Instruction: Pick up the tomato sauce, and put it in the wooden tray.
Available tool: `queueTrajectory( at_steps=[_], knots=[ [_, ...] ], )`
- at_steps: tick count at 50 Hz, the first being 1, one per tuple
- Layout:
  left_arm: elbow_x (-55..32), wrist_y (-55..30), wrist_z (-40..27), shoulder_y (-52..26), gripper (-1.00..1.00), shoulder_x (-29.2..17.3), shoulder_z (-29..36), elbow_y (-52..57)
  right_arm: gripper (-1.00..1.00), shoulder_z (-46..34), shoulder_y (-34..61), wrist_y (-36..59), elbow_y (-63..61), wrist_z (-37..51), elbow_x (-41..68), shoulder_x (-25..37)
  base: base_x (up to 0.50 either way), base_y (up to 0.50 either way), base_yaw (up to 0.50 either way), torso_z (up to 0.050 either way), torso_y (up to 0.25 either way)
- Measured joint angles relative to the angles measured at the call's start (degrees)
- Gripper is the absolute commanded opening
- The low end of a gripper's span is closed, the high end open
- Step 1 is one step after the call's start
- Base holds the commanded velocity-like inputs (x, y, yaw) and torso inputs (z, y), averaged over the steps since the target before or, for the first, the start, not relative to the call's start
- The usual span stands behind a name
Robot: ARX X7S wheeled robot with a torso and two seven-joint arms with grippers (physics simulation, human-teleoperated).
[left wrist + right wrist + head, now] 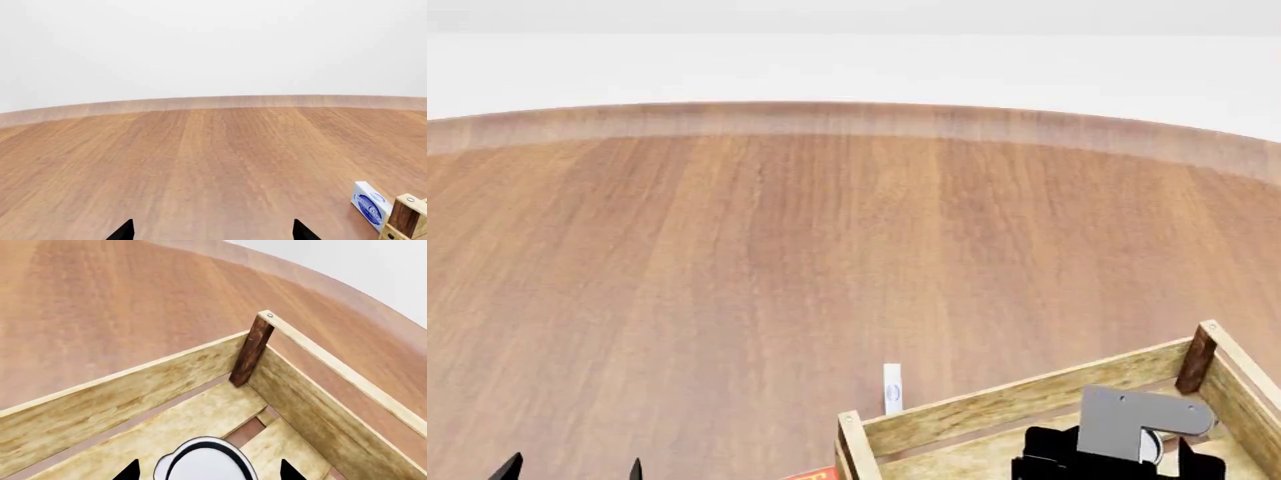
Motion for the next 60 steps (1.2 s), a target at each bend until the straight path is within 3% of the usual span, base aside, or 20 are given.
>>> queueTrajectory(
  at_steps=[40, 60],
  knots=[
    [-0.3, 0.2, -0.3, -0.1, 1.0, -0.3, 0.4, -0.1, 1.0, -2.5, 0.2, -7.3, -0.6, 1.3, -0.3, 0.3, 0.0, 0.0, 0.0, 0.0, 0.0],
    [-0.4, 0.2, -0.5, -0.2, 1.0, -0.4, 0.6, -0.1, 1.0, -2.1, -6.9, 5.2, -24.1, 1.0, 0.6, 2.0, 0.0, 0.0, 0.0, 0.0, 0.0]
  ],
)
